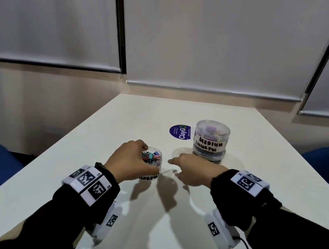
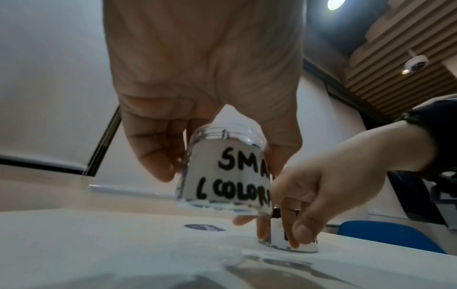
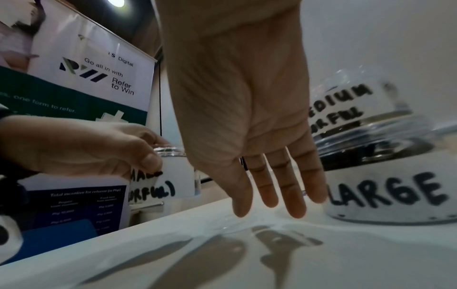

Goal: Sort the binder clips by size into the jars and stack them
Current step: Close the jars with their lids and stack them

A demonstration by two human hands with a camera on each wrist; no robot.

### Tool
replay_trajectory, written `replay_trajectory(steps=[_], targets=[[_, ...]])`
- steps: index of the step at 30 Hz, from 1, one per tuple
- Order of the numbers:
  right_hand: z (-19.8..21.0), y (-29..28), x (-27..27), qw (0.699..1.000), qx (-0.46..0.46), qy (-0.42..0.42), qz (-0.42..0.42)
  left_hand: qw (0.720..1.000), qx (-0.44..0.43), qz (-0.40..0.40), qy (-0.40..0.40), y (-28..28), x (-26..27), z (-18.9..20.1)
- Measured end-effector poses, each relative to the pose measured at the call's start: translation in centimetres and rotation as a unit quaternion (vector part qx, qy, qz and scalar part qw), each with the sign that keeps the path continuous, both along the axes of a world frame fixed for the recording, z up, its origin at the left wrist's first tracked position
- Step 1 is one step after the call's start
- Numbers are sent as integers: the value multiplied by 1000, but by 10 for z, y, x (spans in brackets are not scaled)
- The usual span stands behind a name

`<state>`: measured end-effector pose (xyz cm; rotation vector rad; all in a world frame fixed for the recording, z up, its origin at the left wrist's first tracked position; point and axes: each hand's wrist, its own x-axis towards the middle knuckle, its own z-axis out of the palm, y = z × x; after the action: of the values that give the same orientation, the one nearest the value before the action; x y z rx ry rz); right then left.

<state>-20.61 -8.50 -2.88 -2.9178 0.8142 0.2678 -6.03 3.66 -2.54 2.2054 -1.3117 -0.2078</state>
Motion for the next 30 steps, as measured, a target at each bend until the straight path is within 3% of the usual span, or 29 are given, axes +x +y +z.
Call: replay_trajectory(steps=[6,10,15,17,22,26,30], targets=[[-7,7,24,996,15,85,5,991,-94,17,92,14,15,-2],[-10,4,21,999,16,38,-3,980,-103,8,169,17,19,-10],[-11,8,19,1000,17,-11,-6,977,-81,-2,198,18,17,-16],[-11,9,17,999,31,-20,-23,982,-46,-16,184,17,16,-18],[-10,7,5,999,11,-22,-41,994,76,-61,44,15,7,-21],[1,9,-2,984,8,-162,-66,989,116,-83,33,14,5,-22],[8,23,2,930,108,-348,-43,981,169,-82,55,20,18,-21]])
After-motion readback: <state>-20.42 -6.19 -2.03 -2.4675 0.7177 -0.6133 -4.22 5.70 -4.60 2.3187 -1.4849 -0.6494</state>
